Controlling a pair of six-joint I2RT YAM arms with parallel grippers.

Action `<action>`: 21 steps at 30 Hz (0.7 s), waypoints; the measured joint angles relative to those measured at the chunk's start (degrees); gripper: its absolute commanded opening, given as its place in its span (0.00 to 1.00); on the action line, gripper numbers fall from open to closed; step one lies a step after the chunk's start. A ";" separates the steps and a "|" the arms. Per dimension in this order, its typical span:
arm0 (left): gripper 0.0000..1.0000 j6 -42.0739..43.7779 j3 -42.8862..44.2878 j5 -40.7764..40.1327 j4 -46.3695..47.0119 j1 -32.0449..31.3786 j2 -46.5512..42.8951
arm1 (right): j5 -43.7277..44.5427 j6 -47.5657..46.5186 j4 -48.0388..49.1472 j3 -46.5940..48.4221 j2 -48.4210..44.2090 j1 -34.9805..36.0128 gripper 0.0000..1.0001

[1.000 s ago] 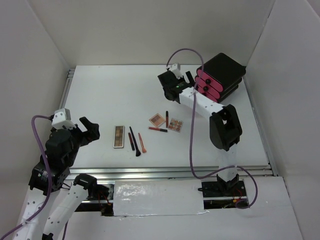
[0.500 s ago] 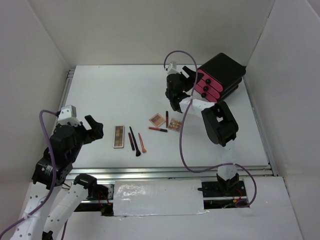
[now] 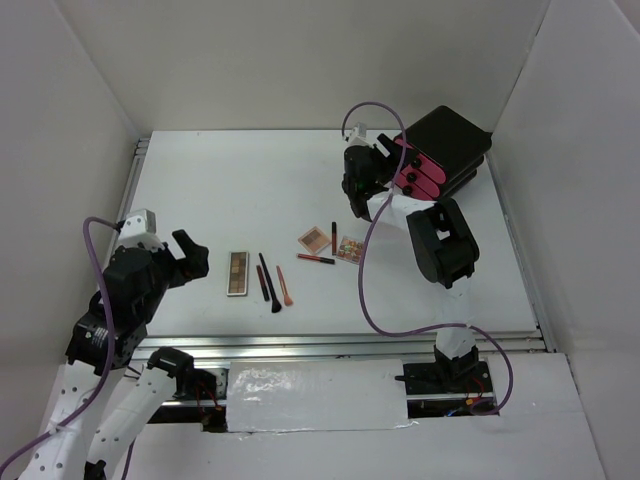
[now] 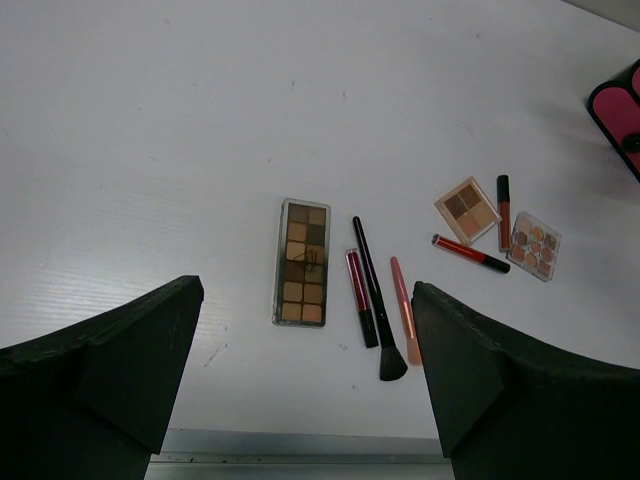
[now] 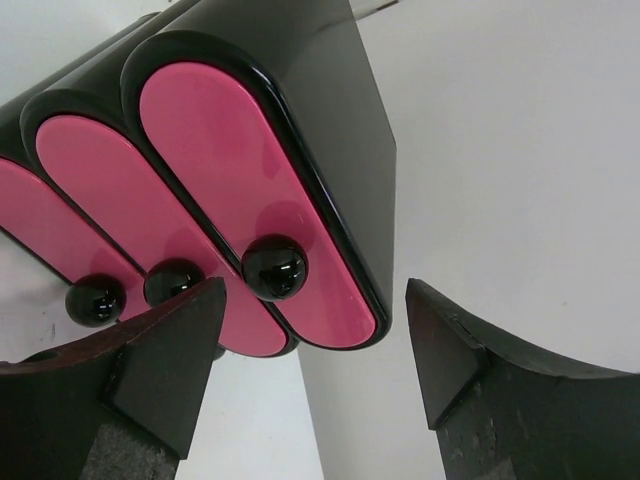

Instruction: Organize the makeup

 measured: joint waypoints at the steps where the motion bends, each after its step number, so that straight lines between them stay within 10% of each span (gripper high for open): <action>1: 0.99 0.00 0.00 0.07 0.00 0.00 0.15 | -0.04 0.07 0.17 -0.02 0.04 -0.07 0.80; 21: 0.99 0.02 0.00 0.55 0.15 0.00 0.55 | -0.66 2.14 1.20 -0.98 4.07 -2.67 0.72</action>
